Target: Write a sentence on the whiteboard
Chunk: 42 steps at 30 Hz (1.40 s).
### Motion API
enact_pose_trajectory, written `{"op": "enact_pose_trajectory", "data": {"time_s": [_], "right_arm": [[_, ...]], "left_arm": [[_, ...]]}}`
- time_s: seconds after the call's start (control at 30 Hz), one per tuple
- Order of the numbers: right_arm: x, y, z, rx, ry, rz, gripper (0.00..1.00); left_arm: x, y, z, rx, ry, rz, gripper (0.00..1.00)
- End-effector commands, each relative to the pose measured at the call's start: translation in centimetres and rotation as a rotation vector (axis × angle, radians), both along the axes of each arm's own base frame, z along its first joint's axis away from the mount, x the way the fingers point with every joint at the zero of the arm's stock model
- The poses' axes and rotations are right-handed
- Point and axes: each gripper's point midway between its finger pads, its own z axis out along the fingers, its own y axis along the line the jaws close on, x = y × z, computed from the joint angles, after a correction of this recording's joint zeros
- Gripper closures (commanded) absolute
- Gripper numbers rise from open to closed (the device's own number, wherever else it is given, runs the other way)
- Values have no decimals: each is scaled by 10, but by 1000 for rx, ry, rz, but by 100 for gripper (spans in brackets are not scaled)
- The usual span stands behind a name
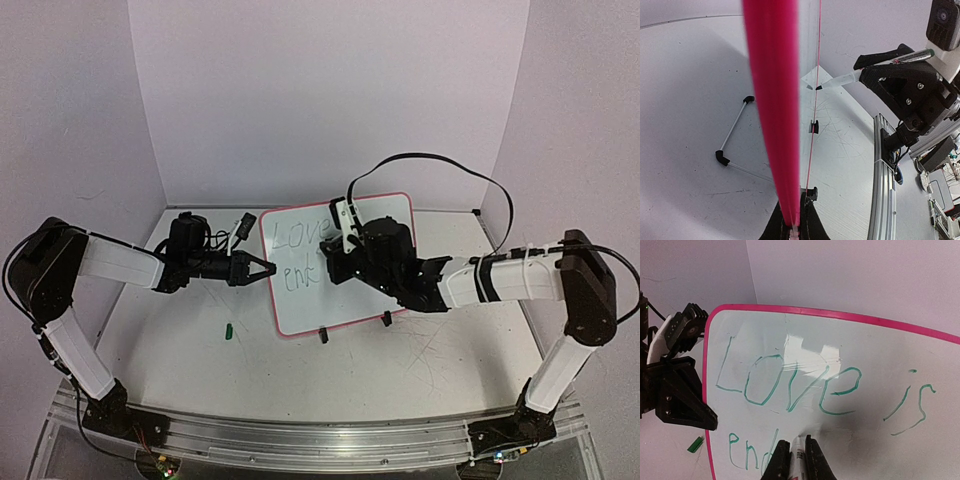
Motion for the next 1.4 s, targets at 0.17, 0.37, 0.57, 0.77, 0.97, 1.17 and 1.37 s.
{"op": "enact_pose_trajectory", "data": {"time_s": [0.17, 0.37, 0.57, 0.77, 0.97, 1.17, 1.37], "right_arm": [[2, 0, -9, -9, 18, -5, 100], [-5, -3, -25, -24, 60, 4, 100], [-13, -8, -38, -37, 94, 7, 100], [-21, -12, -55, -52, 131, 5, 100], [-22, -20, -57, -64, 129, -22, 100], [-23, -24, -11, 3, 54, -15, 100], [-22, -15, -4, 56, 63, 21, 100]], "left_arm": [[18, 2, 1, 40, -79, 62, 100], [18, 2, 2, 38, -80, 62, 100], [19, 1, 2, 37, -76, 58, 100], [19, 1, 2, 35, -76, 57, 100], [18, 1, 2, 36, -73, 57, 100], [18, 1, 3, 35, -73, 59, 100], [18, 1, 3, 33, -75, 58, 100]]}}
